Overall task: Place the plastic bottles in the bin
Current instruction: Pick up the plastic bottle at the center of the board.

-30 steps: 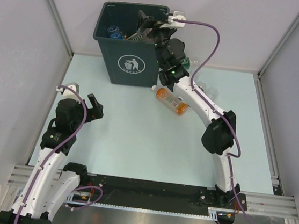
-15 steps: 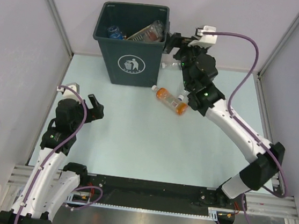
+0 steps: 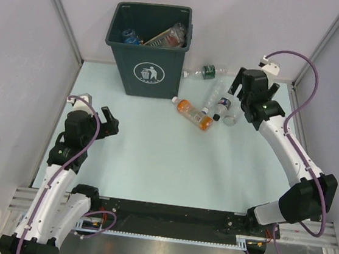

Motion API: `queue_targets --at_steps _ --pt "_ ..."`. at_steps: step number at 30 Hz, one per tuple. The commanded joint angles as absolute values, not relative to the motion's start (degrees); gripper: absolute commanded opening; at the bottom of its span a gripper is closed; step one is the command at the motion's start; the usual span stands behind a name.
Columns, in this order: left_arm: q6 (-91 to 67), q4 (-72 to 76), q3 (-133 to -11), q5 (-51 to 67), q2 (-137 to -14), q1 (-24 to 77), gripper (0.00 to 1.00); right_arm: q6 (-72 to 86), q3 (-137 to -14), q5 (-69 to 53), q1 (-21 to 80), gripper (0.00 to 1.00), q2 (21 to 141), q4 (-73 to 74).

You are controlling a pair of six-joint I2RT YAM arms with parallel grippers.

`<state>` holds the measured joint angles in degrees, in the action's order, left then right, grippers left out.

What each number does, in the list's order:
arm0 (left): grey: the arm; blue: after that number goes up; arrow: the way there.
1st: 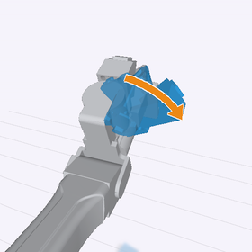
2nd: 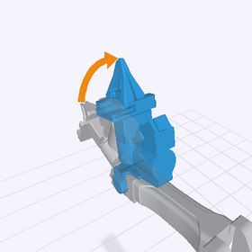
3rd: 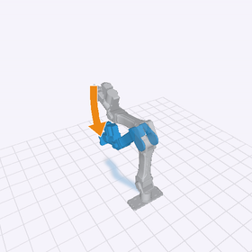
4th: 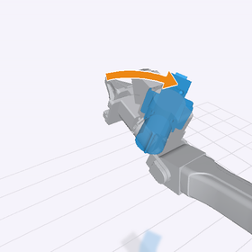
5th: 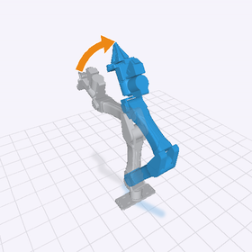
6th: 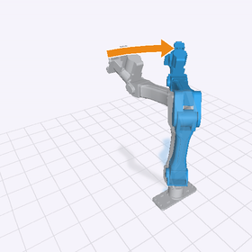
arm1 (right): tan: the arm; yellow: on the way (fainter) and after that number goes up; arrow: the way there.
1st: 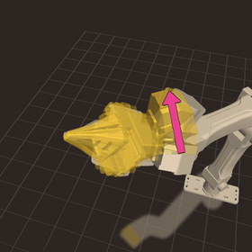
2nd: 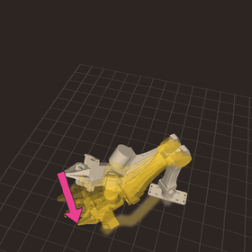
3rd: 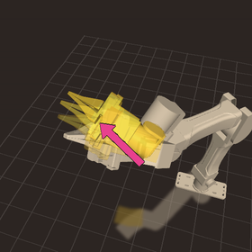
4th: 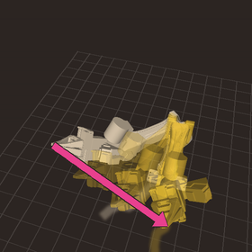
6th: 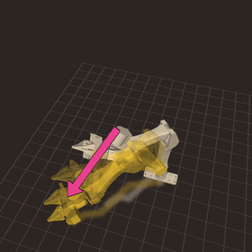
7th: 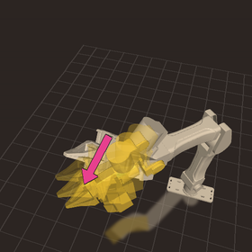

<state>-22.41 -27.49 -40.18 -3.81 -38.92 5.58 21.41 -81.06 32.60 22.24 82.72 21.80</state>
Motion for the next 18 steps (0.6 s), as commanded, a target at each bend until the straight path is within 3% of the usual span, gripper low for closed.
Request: queue_targets --at_steps 1,18 --pt "-22.2 -24.9 -40.4 -2.4 -39.2 4.8 1.00 26.3 -80.1 34.1 19.2 1.00 83.1 30.3" --pt "-22.2 -25.0 -40.3 -2.0 -39.5 4.6 1.00 32.0 -78.3 17.5 9.0 1.00 102.7 22.9"
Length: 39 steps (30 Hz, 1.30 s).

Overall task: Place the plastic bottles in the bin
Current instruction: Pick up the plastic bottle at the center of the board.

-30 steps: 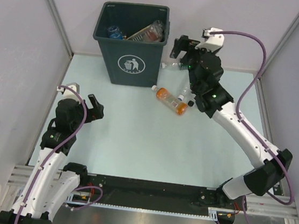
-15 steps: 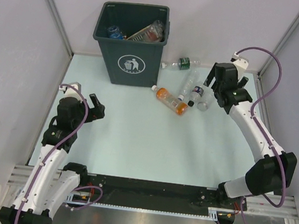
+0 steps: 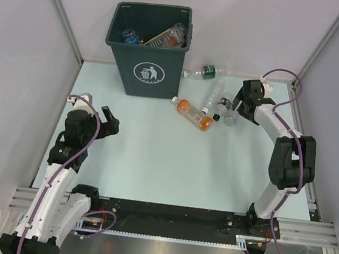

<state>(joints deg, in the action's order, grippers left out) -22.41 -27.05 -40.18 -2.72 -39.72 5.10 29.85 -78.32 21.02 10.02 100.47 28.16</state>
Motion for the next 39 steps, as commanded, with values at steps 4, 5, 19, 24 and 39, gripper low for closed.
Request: queue_targets --at_steps 4,5,19,24,39 --pt "-22.1 -25.0 -40.3 -2.0 -39.5 4.5 1.00 31.9 -78.4 18.1 8.9 1.00 105.8 18.5" --pt "-22.2 -25.0 -40.3 -2.0 -39.5 4.5 1.00 32.1 -78.3 17.5 8.8 1.00 106.9 17.7" --pt "-22.2 -25.0 -40.3 -2.2 -39.8 4.4 1.00 33.8 -78.4 13.3 7.2 0.97 114.6 6.8" --pt "-22.2 -25.0 -40.2 -2.1 -39.9 4.4 1.00 33.8 -78.4 13.0 7.2 0.91 115.1 6.7" --pt "-22.1 -24.3 -40.0 -0.4 -40.3 4.4 1.00 32.0 -78.3 15.2 8.3 0.23 105.3 13.5"
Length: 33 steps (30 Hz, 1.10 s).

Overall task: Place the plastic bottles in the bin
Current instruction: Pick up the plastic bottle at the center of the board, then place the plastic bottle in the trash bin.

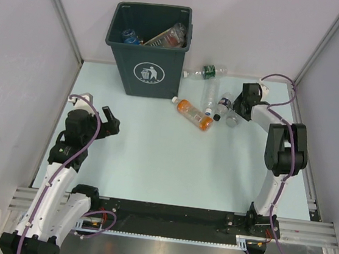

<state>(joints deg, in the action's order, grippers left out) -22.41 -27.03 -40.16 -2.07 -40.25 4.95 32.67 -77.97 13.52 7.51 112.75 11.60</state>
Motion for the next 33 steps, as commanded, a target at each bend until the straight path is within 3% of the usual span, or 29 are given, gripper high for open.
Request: queue_targets --at_steps 1,6,14,27,33 --pt "-22.1 -24.2 -40.0 1.1 -40.3 4.4 1.00 31.6 -78.3 14.9 8.5 0.23 104.2 14.0" --pt "-22.2 -22.6 -40.3 6.1 -40.9 4.4 1.00 30.0 -77.6 13.2 11.0 0.22 97.7 16.8" --pt "-24.9 -13.8 -40.8 27.3 -44.0 5.0 1.00 27.3 -76.0 1.4 16.1 0.21 84.9 14.8" --pt "-20.2 -17.1 -41.3 25.2 -45.0 6.2 1.00 24.0 -76.5 -6.8 23.6 0.30 79.7 -11.3" --pt "-19.7 -16.9 -40.2 24.5 -45.4 6.2 1.00 21.4 -87.0 -4.8 26.5 0.31 86.3 -16.5"
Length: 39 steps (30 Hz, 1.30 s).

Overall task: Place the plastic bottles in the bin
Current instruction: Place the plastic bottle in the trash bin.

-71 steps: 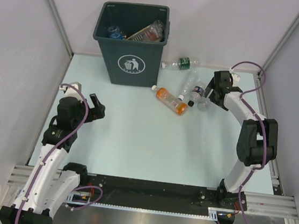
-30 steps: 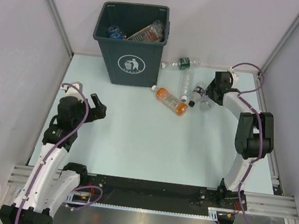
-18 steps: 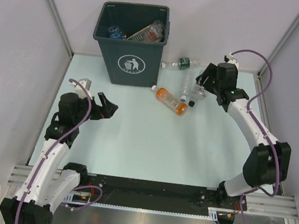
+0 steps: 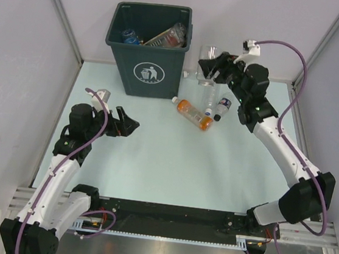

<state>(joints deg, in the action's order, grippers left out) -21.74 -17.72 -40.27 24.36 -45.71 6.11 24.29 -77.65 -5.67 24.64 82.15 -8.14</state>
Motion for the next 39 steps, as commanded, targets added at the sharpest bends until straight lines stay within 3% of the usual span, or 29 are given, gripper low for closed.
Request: queue_targets --at_steps 1,6,15,28,29,30,32,33,39 --pt "-19.6 -17.0 -40.1 24.4 -45.4 6.2 1.00 20.8 -89.3 -4.7 27.0 0.32 89.3 -15.6" --pt "-19.4 -17.0 -39.9 24.0 -45.3 6.2 1.00 17.2 -104.2 -2.8 29.0 0.32 98.0 -13.6" --pt "-19.5 -17.2 -39.6 23.7 -45.2 6.2 1.00 10.7 -118.3 6.7 31.5 0.32 113.5 -17.7" --pt "-19.6 -17.5 -39.4 22.6 -45.1 6.2 1.00 6.6 -124.4 14.2 33.6 0.36 123.5 -25.0" --pt "-19.6 -17.6 -39.4 22.7 -45.1 6.2 1.00 6.6 -125.1 14.3 33.7 0.41 123.9 -25.0" --pt "-19.5 -17.6 -39.4 22.6 -45.3 6.2 1.00 6.4 -125.8 14.3 33.7 0.59 124.3 -24.6" --pt "-19.5 -17.7 -39.4 22.7 -45.3 6.2 1.00 6.1 -127.5 14.0 33.8 0.83 125.7 -23.4" --pt "-19.5 -17.7 -39.5 22.6 -45.4 6.3 1.00 5.6 -129.8 14.0 33.8 0.99 126.2 -21.8" --pt "-19.5 -17.8 -39.5 22.6 -45.4 6.2 1.00 1.9 -133.1 16.6 34.8 1.00 126.0 -19.2"
